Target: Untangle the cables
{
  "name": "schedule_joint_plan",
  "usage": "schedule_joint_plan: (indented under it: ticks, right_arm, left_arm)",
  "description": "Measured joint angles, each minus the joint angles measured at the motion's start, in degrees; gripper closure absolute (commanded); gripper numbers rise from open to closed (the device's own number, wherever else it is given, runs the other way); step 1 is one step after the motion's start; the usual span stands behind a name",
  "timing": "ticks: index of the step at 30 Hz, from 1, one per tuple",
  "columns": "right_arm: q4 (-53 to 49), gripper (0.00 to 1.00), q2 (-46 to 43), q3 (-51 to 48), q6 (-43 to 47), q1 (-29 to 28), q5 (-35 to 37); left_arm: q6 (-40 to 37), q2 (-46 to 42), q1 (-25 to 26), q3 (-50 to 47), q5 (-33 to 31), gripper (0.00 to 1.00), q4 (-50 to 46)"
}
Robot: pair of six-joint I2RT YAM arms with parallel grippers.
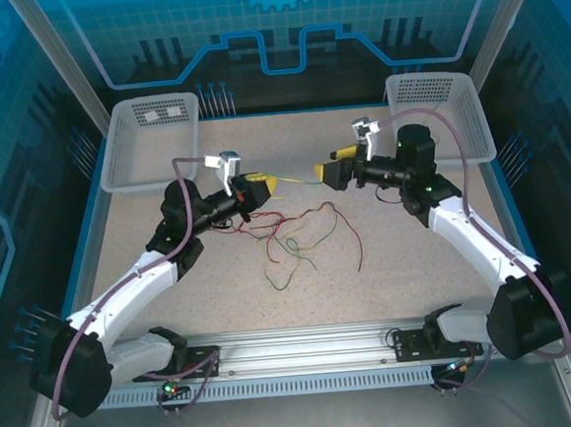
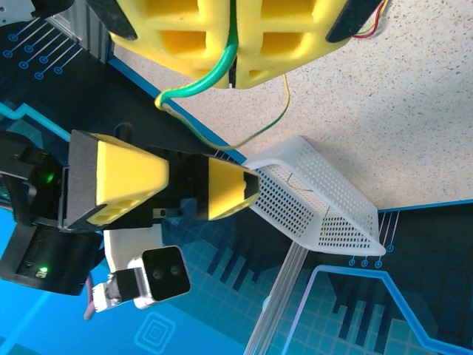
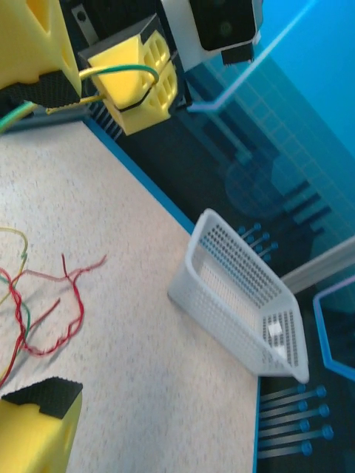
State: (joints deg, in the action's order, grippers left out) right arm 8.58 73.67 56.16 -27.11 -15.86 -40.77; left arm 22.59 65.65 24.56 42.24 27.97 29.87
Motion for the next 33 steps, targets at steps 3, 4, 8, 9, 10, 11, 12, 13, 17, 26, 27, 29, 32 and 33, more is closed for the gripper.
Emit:
schedule_joint_plan:
  ticks: [3,4,8,9,10,11,12,13,17,26,27,29,32,33]
  right_arm:
    - [1.0,0.05,3.1,0.1,-0.7,-0.9,-2.6]
    - [0.9,0.04,3.7,0.1,-0.2,-1.5,-3.3]
    - [-2.7,0.02,3.1,0.0,5.5,-4.7,-4.3]
    - [-3.5,0.01,2.4,0.0,6.9,-5.2,-4.3]
    - [-4.5,0.01,1.4,-0.2,8.5,-5.5,-4.3]
    - [-5.4,0.00,0.1,-0.4,10.1,-5.6,-4.4]
    - [-5.9,0.00,-1.1,-0.7,11.4,-5.6,-4.4]
    - [-6.3,0.00,-2.5,-1.0,12.9,-5.6,-4.5]
    - [-9.0,0.03,-5.8,-1.4,18.3,-5.6,-5.3]
    - [-15.3,0.63,-5.8,-1.4,25.6,-5.6,-7.9]
    - [-15.4,0.74,-5.8,-1.4,26.0,-5.6,-8.2]
    - [-15.8,1.00,-5.8,-1.4,26.4,-5.6,-8.5]
    - [-16.0,1.00,-5.8,-1.4,25.7,-5.6,-6.2]
    - [-15.6,1.00,-5.8,-1.4,25.3,-5.6,-5.1]
  left_arm:
    - [0.0,0.0,0.0,0.4,-0.1,1.00,0.0]
    - [0.0,0.0,0.0,0.4,-0.2,1.00,0.0]
    - [-0.1,0.0,0.0,0.4,-1.1,1.00,0.0]
    - [-0.1,0.0,0.0,0.4,-1.3,1.00,0.0]
    - [-0.1,0.0,0.0,0.4,-1.7,1.00,-0.1]
    - [-0.2,0.0,0.0,0.4,-2.2,1.00,-0.2]
    - [-0.2,0.0,0.1,0.4,-2.7,1.00,-0.2]
    - [-0.2,0.0,0.1,0.4,-3.3,1.00,-0.2]
    - [-0.2,0.0,0.1,0.4,-5.0,1.00,-0.3]
    - [-0.1,0.0,0.1,0.4,-7.2,1.00,-0.2]
    - [-0.1,-0.1,0.1,0.4,-7.5,1.00,-0.2]
    - [-0.1,-0.3,0.4,0.3,-8.8,1.00,-0.4]
    - [-0.1,-1.1,0.5,-0.2,-10.4,1.00,-0.4]
    - [-0.2,-1.2,0.6,-0.3,-10.6,1.00,-0.5]
